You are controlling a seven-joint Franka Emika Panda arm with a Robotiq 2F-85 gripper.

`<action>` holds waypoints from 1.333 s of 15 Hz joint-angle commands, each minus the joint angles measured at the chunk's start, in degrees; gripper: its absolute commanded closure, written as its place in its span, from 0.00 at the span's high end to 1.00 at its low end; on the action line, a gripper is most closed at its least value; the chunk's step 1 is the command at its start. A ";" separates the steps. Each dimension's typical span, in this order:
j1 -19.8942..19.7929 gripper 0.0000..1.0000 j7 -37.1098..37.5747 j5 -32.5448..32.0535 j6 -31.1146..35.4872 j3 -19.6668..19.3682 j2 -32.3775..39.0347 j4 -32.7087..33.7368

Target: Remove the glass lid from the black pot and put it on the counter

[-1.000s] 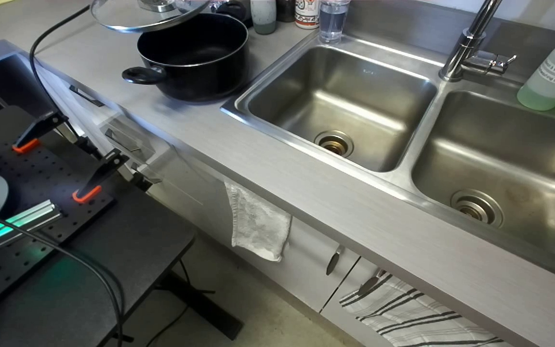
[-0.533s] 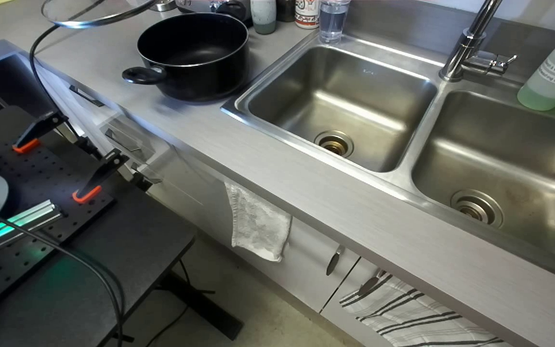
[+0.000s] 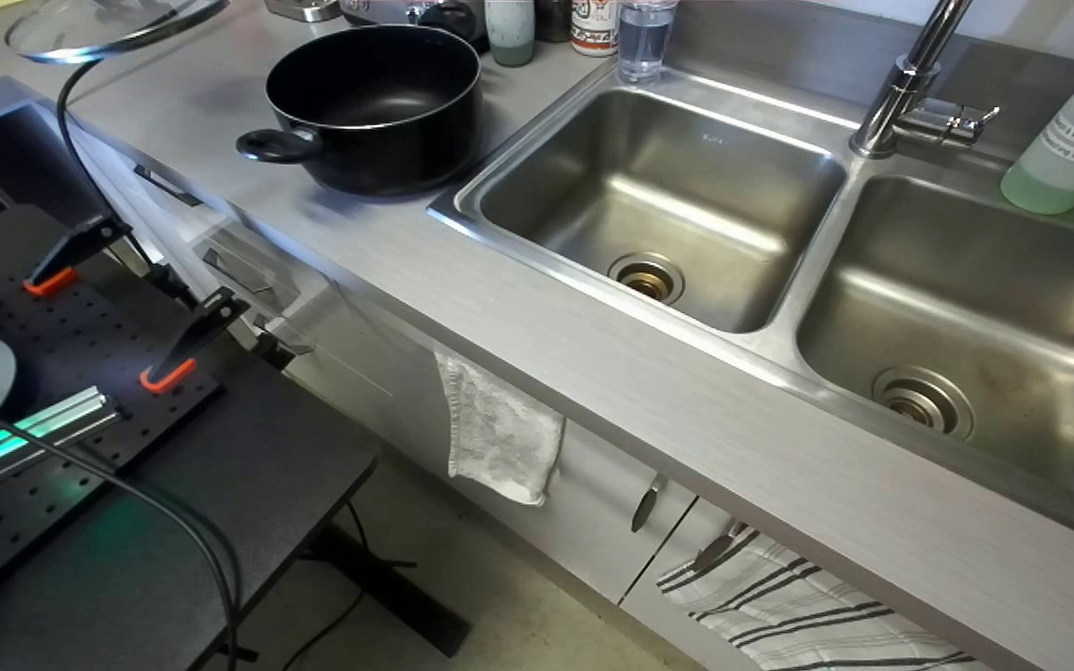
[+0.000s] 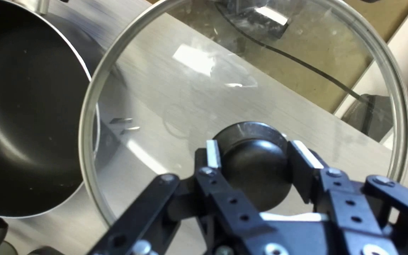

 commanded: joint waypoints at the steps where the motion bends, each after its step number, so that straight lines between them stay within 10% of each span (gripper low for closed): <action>1: 1.05 0.25 -1.57 -2.62 0.18 0.57 6.45 3.71; 20: 2.97 0.25 -5.62 -13.61 3.16 -3.77 28.28 12.51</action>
